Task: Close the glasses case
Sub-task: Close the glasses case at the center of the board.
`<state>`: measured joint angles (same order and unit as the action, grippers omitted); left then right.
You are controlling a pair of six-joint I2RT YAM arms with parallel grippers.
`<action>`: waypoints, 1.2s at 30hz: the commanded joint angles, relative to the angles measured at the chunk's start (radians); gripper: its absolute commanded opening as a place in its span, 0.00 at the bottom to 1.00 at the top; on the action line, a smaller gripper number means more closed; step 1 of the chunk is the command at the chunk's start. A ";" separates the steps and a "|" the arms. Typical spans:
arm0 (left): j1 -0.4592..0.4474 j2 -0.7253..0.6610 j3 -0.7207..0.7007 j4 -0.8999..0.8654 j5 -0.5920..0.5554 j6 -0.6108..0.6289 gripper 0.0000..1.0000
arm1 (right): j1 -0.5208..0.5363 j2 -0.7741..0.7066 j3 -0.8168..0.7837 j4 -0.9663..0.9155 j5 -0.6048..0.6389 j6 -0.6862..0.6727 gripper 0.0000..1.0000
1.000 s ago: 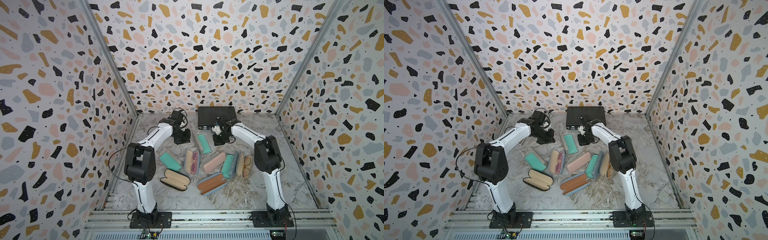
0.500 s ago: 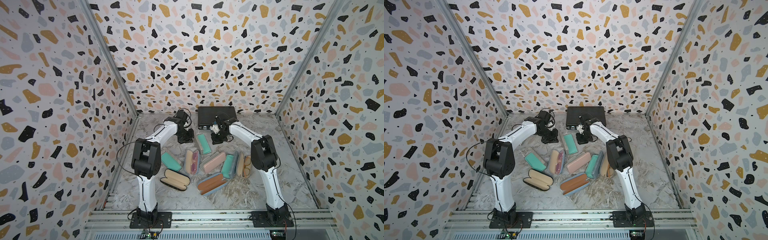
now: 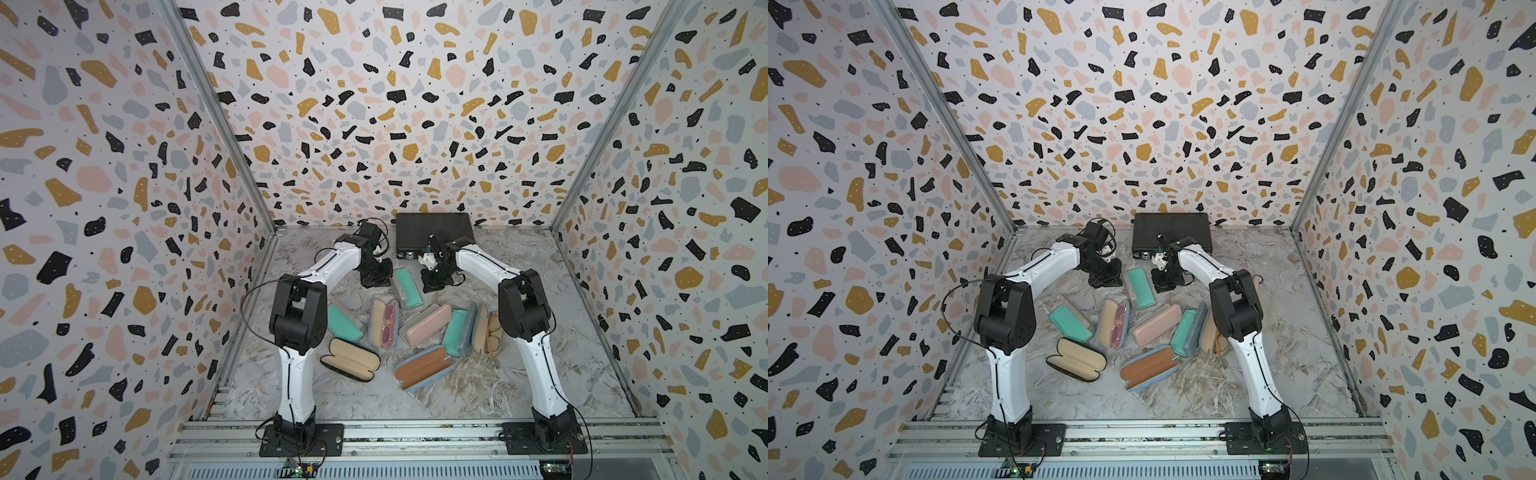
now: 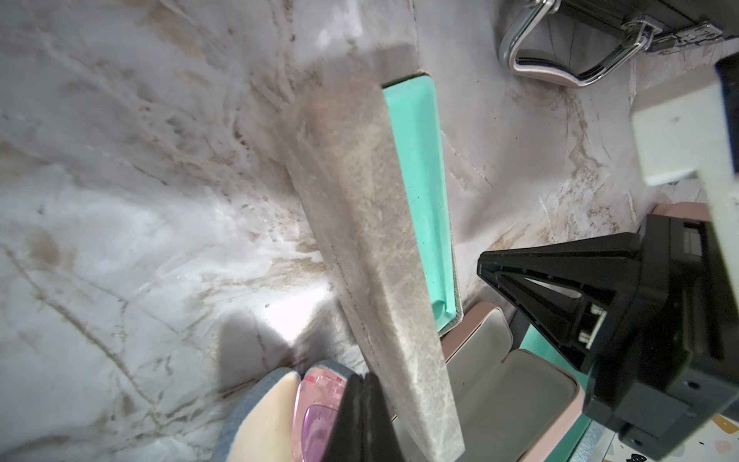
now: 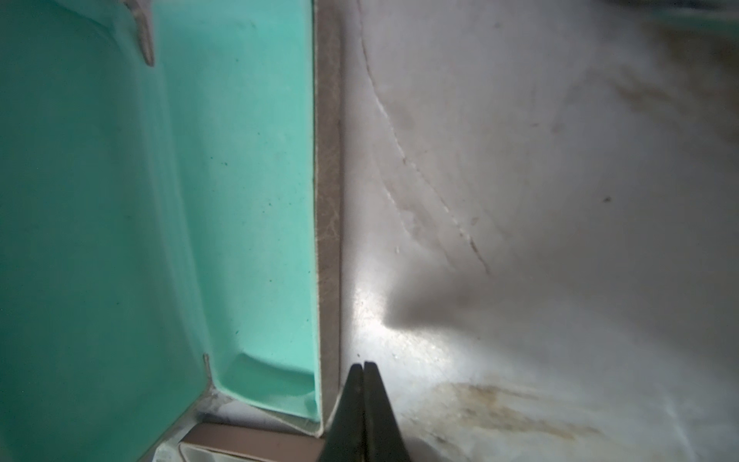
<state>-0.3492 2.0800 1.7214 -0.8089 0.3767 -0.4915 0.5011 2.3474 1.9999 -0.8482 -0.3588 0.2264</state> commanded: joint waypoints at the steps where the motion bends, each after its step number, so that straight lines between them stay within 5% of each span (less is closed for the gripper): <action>1: -0.010 0.031 0.042 -0.004 0.001 -0.009 0.00 | -0.003 0.015 0.037 -0.033 -0.037 -0.012 0.07; 36: -0.078 0.129 0.128 -0.033 -0.036 -0.029 0.00 | -0.003 0.088 0.124 -0.063 -0.156 -0.028 0.07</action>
<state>-0.3981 2.1849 1.8103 -0.8284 0.3401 -0.5175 0.4892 2.4260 2.0789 -0.9005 -0.4633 0.2012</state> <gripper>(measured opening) 0.047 0.070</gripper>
